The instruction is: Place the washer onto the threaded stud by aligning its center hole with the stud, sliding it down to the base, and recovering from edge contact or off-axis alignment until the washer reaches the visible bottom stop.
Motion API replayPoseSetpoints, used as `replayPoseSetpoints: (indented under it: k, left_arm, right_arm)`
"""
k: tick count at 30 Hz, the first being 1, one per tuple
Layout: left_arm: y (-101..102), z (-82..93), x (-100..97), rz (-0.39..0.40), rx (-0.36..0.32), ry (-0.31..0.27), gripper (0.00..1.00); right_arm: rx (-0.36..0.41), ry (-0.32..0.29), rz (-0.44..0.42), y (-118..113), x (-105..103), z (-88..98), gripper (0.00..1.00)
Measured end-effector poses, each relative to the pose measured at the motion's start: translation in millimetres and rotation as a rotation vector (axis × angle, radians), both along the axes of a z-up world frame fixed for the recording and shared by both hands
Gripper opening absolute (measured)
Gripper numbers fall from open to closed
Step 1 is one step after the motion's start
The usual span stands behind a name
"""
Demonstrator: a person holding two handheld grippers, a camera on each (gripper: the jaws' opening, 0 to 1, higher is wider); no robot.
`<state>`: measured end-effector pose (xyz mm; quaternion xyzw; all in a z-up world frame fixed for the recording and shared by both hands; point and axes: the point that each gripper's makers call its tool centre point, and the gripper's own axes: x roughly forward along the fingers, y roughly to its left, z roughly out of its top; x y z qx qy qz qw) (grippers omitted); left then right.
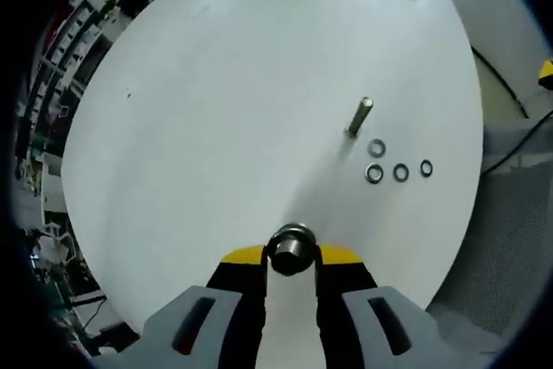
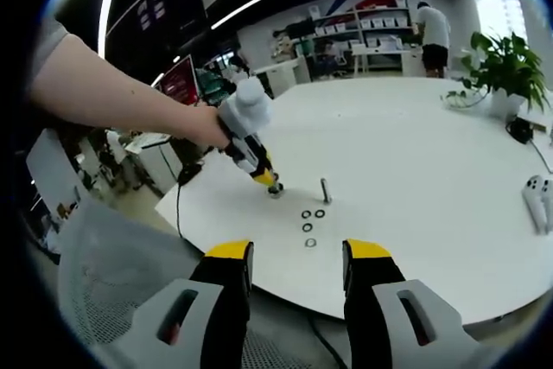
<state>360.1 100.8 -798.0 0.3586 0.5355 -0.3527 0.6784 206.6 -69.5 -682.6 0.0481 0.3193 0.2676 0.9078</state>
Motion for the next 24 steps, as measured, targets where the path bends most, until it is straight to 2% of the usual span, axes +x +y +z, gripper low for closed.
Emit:
replayPoseSetpoints:
  k: [5, 11, 18, 20, 22, 24]
  left_arm:
    - [1, -14.3, -0.4, -0.001, 0.019, 0.015, 0.18]
    - [2, -19.2, -2.1, 0.028, 0.023, 0.024, 0.19]
    - [2, -16.4, -2.7, 0.055, 0.008, 0.020, 0.20]
    - [4, -12.6, -3.0, 0.070, 0.002, -0.002, 0.22]
    - [4, -6.9, 2.2, 0.049, -0.005, -0.062, 0.26]
    - [6, -0.9, -3.0, 0.057, -0.017, -0.061, 0.26]
  right_arm:
    - [-0.003, 0.003, 0.002, 0, 0, -0.7, 0.43]
    - [-0.011, 0.001, 0.001, 0, 0, -1.1, 0.43]
    - [-0.015, 0.000, 0.001, -1, 0, -1.0, 0.43]
    - [-0.016, 0.001, 0.004, 0, 0, -1.3, 0.43]
    - [-0.019, 0.000, 0.009, 0, 0, -1.1, 0.43]
    - [-0.021, 0.003, 0.013, 1, -1, -1.7, 0.43]
